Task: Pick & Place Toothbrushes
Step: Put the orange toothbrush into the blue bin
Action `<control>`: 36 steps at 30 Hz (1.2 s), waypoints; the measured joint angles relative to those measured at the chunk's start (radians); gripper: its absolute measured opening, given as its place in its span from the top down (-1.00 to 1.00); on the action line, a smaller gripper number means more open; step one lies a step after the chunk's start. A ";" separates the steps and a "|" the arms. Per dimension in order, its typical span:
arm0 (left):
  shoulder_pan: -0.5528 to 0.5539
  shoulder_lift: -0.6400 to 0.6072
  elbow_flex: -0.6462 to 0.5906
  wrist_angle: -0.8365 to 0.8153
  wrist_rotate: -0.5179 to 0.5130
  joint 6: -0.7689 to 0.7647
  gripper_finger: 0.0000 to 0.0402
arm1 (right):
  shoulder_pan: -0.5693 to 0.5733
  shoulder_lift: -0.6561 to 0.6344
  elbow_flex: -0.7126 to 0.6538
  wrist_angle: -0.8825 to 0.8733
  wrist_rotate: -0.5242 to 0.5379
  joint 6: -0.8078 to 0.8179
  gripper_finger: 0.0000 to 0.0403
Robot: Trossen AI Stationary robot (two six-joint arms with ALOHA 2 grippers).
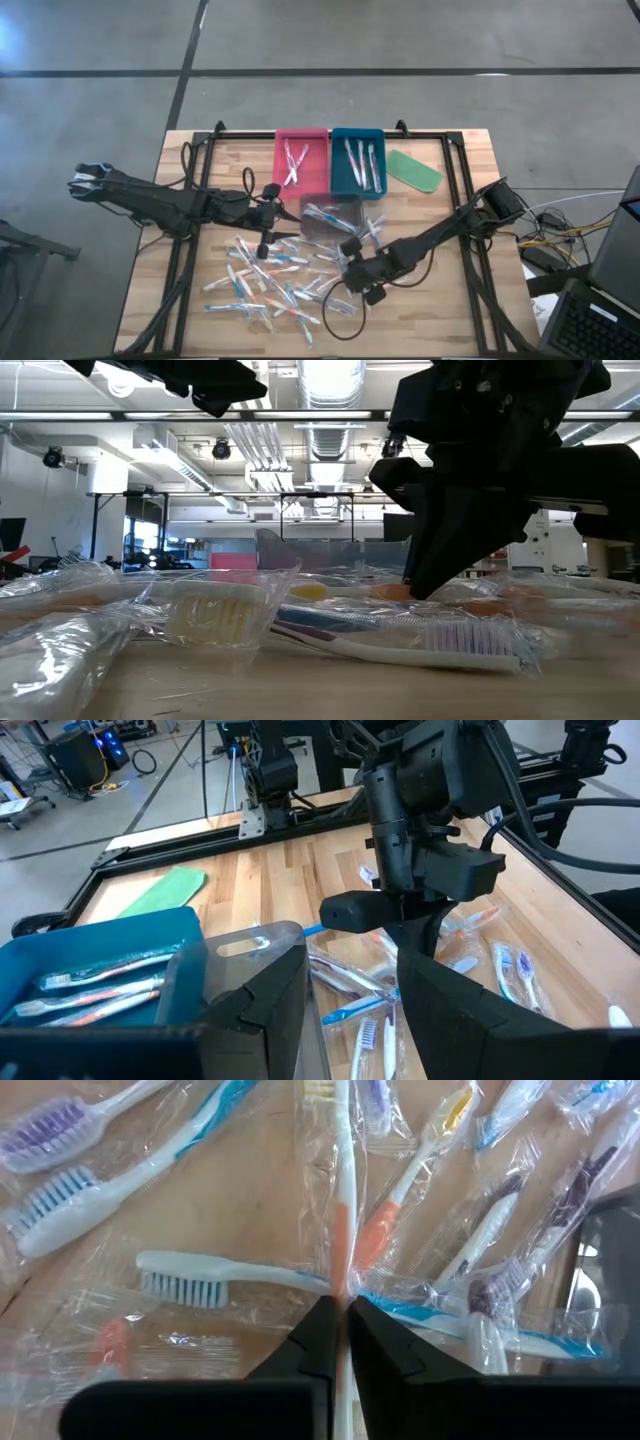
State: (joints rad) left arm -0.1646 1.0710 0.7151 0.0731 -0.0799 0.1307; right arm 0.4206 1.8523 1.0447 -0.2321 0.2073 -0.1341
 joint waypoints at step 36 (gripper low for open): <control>0.000 0.000 0.000 -0.007 0.000 0.000 0.19 | -0.009 -0.050 0.521 -0.671 0.381 0.092 0.94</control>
State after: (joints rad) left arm -0.1648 1.0714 0.7147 0.0665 -0.0795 0.1309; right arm 0.4118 1.8019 1.5657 -0.9031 0.5882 -0.0422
